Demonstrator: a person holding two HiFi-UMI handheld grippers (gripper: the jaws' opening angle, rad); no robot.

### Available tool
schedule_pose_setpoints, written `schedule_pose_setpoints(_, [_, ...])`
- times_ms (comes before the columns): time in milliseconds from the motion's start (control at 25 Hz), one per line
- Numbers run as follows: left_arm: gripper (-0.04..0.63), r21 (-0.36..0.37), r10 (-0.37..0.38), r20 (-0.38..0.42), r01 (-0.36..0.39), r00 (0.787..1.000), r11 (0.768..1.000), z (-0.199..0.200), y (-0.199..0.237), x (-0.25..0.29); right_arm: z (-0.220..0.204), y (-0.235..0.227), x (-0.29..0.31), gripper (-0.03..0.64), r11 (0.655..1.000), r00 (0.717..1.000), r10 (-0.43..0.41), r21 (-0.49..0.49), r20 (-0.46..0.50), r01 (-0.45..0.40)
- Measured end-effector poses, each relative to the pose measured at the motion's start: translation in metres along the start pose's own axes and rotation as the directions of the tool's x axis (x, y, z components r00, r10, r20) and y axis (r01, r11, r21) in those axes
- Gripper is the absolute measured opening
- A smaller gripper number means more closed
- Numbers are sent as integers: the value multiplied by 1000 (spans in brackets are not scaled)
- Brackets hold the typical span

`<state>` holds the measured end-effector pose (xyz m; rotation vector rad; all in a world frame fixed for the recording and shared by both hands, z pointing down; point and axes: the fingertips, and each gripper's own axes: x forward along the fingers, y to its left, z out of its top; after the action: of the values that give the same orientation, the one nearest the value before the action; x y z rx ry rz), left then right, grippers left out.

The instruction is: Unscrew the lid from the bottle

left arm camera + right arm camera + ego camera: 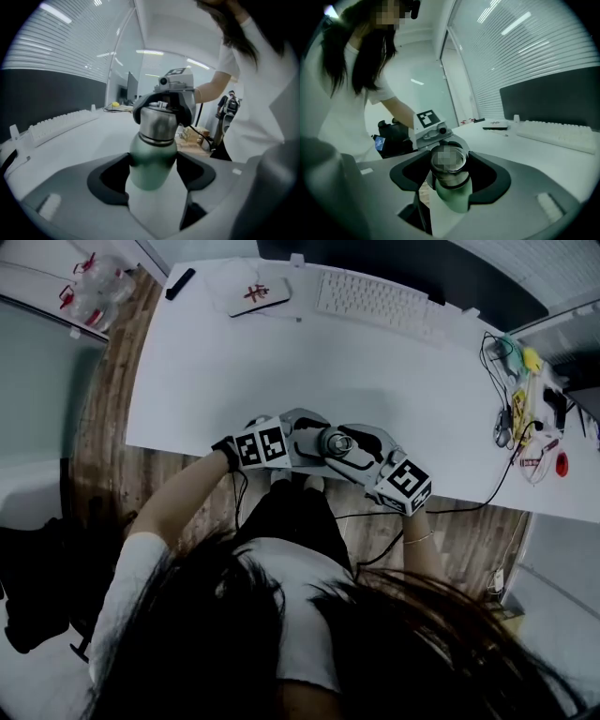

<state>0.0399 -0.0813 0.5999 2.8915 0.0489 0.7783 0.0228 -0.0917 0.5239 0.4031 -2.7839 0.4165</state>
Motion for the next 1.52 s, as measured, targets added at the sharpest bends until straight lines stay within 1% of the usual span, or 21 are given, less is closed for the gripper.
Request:
schedule_pose_setpoints(120, [368, 50, -93, -42, 95, 995, 994, -1, -1, -2, 0, 5, 3, 255, 989, 989, 136, -56, -57, -139])
schedule_pose_setpoints(280, [368, 100, -179, -88, 188, 980, 977, -2, -1, -3, -1, 8, 5, 255, 952, 952, 280, -89, -124, -292])
schedule_pose_setpoints(360, [368, 117, -202, -110, 214, 973, 970, -2, -1, -3, -2, 8, 6, 255, 934, 932, 326, -95, -155, -343])
schedule_pose_setpoints(440, [368, 124, -210, -119, 225, 970, 967, -3, -1, -2, -2, 9, 7, 255, 922, 919, 354, -97, -175, -374])
schedule_pose_setpoints(520, [368, 123, -208, -116, 222, 971, 967, -3, -1, -2, -3, 8, 7, 255, 926, 920, 349, -87, -181, -368])
schedule_pose_setpoints(600, [368, 119, -195, -110, 208, 975, 971, -3, 0, -2, -3, 7, 7, 256, 944, 934, 312, -56, -173, -325])
schedule_pose_setpoints(680, [368, 111, -179, -105, 190, 978, 975, -4, 0, -3, -5, 5, 7, 256, 968, 958, 246, -5, -146, -249])
schedule_pose_setpoints(760, [368, 97, -158, -96, 167, 983, 981, -4, 0, -2, -6, 1, 3, 256, 989, 983, 145, 50, -112, -140])
schedule_pose_setpoints(800, [368, 86, -143, -87, 150, 986, 985, -3, 0, -1, -7, -1, 0, 256, 994, 992, 84, 80, -91, -77])
schedule_pose_setpoints(880, [368, 59, -98, -64, 102, 993, 993, -3, 1, -1, -4, -5, -6, 256, 988, 998, -48, 146, -37, 53])
schedule_pose_setpoints(920, [368, 44, -69, -51, 72, 996, 996, -2, 2, -1, -3, -7, -8, 256, 977, 993, -115, 180, -5, 114])
schedule_pose_setpoints(960, [368, 30, -37, -38, 38, 999, 999, -3, 3, 0, -2, -7, -11, 256, 962, 983, -182, 211, 23, 173])
schedule_pose_setpoints(1040, [368, -1, 28, -11, -28, 1000, 1000, -4, 5, 2, -2, -7, -17, 256, 924, 949, -308, 258, 61, 284])
schedule_pose_setpoints(1120, [368, -40, 82, 18, -81, 996, 996, -3, 4, 4, -5, -6, -20, 256, 880, 906, -415, 285, 77, 380])
schedule_pose_setpoints(1200, [368, -76, 136, 44, -133, 990, 988, -1, 6, 6, -6, -7, -21, 256, 839, 862, -500, 295, 84, 458])
schedule_pose_setpoints(1320, [368, -116, 212, 57, -205, 976, 972, -2, 7, 6, -6, -7, -17, 256, 788, 803, -590, 283, 88, 547])
schedule_pose_setpoints(1440, [367, -149, 250, 57, -240, 967, 959, 0, 3, 6, -5, -10, -18, 255, 740, 747, -657, 272, 97, 615])
schedule_pose_setpoints(1520, [367, -162, 264, 58, -252, 963, 954, 2, 1, 5, -6, -12, -18, 255, 722, 728, -679, 265, 95, 639])
